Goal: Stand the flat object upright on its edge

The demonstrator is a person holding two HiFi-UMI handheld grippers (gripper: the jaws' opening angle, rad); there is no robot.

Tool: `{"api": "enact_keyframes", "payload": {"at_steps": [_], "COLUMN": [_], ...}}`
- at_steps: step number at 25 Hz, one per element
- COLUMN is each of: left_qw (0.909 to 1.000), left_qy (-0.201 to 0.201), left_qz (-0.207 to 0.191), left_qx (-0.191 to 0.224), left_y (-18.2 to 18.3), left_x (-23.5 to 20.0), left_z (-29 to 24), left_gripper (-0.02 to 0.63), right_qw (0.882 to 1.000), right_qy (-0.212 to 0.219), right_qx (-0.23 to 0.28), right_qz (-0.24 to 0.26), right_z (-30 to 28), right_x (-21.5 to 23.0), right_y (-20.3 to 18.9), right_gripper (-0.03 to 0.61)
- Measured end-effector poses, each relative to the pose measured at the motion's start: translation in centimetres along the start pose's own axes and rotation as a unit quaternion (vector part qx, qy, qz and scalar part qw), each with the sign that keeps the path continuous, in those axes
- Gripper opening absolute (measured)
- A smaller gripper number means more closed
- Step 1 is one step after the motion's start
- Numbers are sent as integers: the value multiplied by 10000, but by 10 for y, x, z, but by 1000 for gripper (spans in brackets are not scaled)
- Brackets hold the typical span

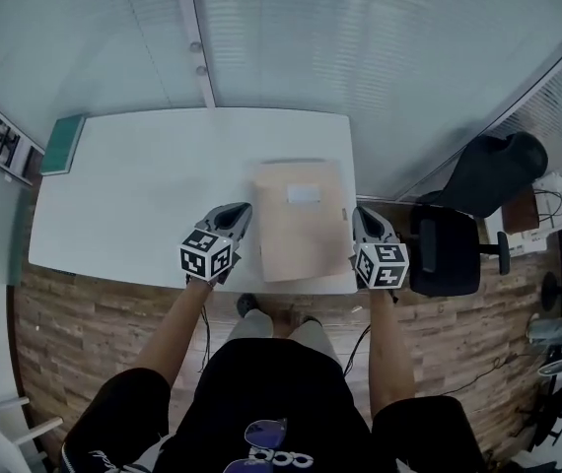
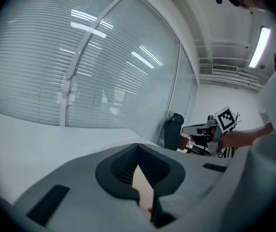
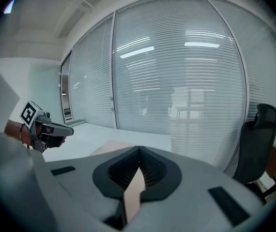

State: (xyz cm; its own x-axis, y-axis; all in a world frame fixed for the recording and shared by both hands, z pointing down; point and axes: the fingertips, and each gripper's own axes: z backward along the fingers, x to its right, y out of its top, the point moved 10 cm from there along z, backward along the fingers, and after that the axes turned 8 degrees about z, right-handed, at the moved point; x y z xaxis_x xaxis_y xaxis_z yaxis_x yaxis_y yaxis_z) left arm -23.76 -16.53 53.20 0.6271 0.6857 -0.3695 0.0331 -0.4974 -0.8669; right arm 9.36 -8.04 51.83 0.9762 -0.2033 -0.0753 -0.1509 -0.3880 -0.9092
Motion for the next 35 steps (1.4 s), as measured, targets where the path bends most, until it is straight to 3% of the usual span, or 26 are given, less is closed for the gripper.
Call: {"api": "enact_keyframes", "payload": {"at_steps": [9,23,24,26,28,33,35], "left_qw": [9998,9989,9988,9986,9982,9952,9931], "left_qy": [24,394,403,396,392,357,360], "left_qz": [111,263,275,335,416,700,805], "left_qx": [-160,-66,-72,-114,-173,-587,-772], "left_y": [-11,-14,-13,-12,-11,-23,-32], "left_x": [-2,21,21,21,19,14,12], "left_z": [-22,-38,-39,-40,-43,-51,-54], "left_gripper": [21,23,31,97,148,295,318], "right_qw": [9995,9928,9917,9886,9850,9776,9742], "right_qy": [172,1184,1277,1491,1693,2023,2145], "right_qx": [-258,-113,-115,-201,-319,-570,-695], "right_qz": [24,115,60,13,8,-86,-140], "right_z": [-12,-30,-31,-34,-38,-48,-53], "right_x": [20,54,56,59,60,64,64], "right_y": [-12,-24,-25,-27,-30,-39,-44], "right_gripper": [21,26,43,180,229,289,303]}}
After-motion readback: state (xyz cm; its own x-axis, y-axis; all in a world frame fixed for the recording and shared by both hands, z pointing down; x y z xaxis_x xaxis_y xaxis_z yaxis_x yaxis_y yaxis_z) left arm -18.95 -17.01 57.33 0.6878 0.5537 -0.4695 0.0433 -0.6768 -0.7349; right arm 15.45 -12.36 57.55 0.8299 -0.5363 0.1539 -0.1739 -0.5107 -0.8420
